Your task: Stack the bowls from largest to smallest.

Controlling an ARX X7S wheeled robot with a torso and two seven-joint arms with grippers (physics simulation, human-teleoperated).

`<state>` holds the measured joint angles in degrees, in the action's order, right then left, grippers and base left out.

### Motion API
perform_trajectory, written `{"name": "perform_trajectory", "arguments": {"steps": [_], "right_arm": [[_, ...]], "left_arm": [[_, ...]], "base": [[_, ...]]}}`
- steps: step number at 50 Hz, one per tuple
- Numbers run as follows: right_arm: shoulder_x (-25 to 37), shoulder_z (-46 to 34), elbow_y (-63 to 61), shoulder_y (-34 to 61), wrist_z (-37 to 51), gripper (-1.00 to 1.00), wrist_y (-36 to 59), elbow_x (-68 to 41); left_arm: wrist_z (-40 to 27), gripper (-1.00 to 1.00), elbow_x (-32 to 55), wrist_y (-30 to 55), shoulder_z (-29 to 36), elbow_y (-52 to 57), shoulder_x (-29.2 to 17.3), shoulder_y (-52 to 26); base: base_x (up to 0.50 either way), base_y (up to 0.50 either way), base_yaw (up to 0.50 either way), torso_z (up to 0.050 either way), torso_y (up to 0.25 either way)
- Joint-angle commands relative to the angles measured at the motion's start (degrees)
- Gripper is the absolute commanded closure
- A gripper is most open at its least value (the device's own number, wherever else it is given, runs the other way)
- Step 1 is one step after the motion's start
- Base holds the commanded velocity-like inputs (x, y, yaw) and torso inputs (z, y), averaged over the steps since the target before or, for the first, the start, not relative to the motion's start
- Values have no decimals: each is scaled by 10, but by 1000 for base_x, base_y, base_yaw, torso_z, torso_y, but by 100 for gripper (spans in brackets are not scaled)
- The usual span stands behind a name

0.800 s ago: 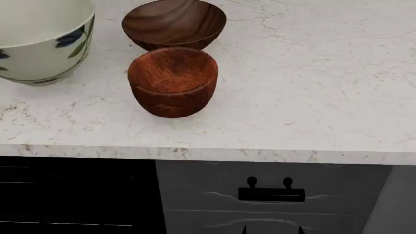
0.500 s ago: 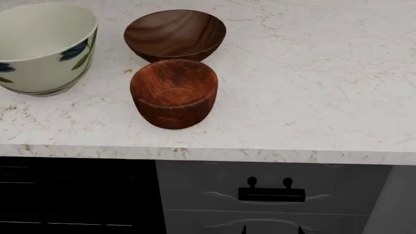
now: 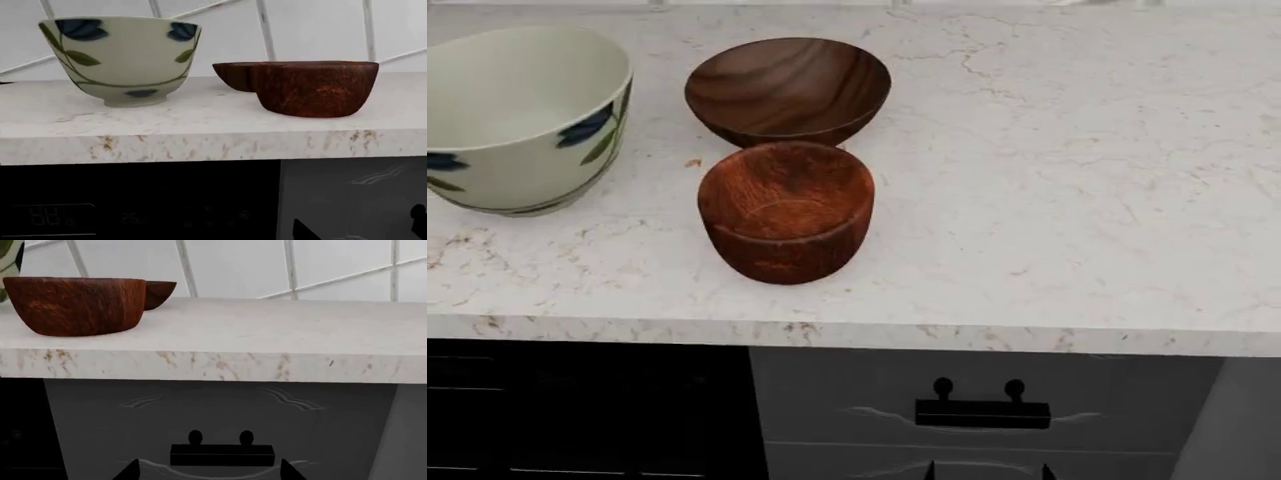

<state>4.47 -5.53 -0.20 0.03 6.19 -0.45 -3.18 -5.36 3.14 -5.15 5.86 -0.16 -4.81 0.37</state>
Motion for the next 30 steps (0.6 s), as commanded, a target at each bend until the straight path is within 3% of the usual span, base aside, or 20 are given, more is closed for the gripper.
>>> {"name": "perform_trajectory", "arguments": {"steps": [1, 7, 8, 9, 11, 12, 13, 15, 18, 21, 23, 24, 30], "right_arm": [[8, -11, 2, 2, 13, -100, 1, -2], [12, -15, 3, 2, 18, -100, 1, -5], [63, 9, -83, 28, 24, -100, 87, -53], [-5, 74, -169, 35, -62, -100, 173, 33], [5, 99, -341, 59, -88, -100, 345, 23], [47, 159, -427, 145, -121, -100, 431, -1], [43, 164, -512, 150, -134, -100, 517, -12], [45, 159, -554, 140, -131, -100, 638, -7], [31, 167, -483, 113, -137, -100, 563, -14], [37, 171, -458, 108, -127, -100, 539, -1], [31, 137, -402, 78, -132, -100, 486, 2], [21, 139, -391, 75, -131, -100, 485, -3], [33, 167, -440, 90, -124, -100, 537, -9]], "left_arm": [[-9, -100, 10, 3, 9, -1, -8, -2], [-15, -100, 8, 4, 15, -5, -12, -4], [-59, -100, 8, 90, -24, 81, -30, -42], [-45, -100, 6, 176, -16, 167, -53, -48], [-34, -100, 13, 348, -19, 339, -76, -50], [-8, -100, 96, 434, -105, 425, -99, -108], [-4, -100, 62, 504, -80, 465, -118, -84], [0, -100, 69, 476, -85, 424, -106, -73], [-1, -100, 31, 407, -46, 382, -115, -62], [7, -100, 64, 423, -76, 373, -107, -63], [13, -100, 55, 388, -55, 341, -101, -55], [16, -100, 41, 397, -32, 339, -110, -55], [19, -100, 75, 441, -85, 372, -124, -60]], "base": [[0, 0, 0, 50, 59], [0, 0, 0, 50, 59], [0, 0, 0, 0, 0], [0, 0, 0, 0, 0], [0, 0, 0, 0, 0], [0, 0, 0, 0, 0], [0, 0, 0, 0, 0], [0, 0, 0, 0, 0], [0, 0, 0, 0, 0], [0, 0, 0, 0, 0], [0, 0, 0, 0, 0], [0, 0, 0, 0, 0], [0, 0, 0, 0, 0]]}}
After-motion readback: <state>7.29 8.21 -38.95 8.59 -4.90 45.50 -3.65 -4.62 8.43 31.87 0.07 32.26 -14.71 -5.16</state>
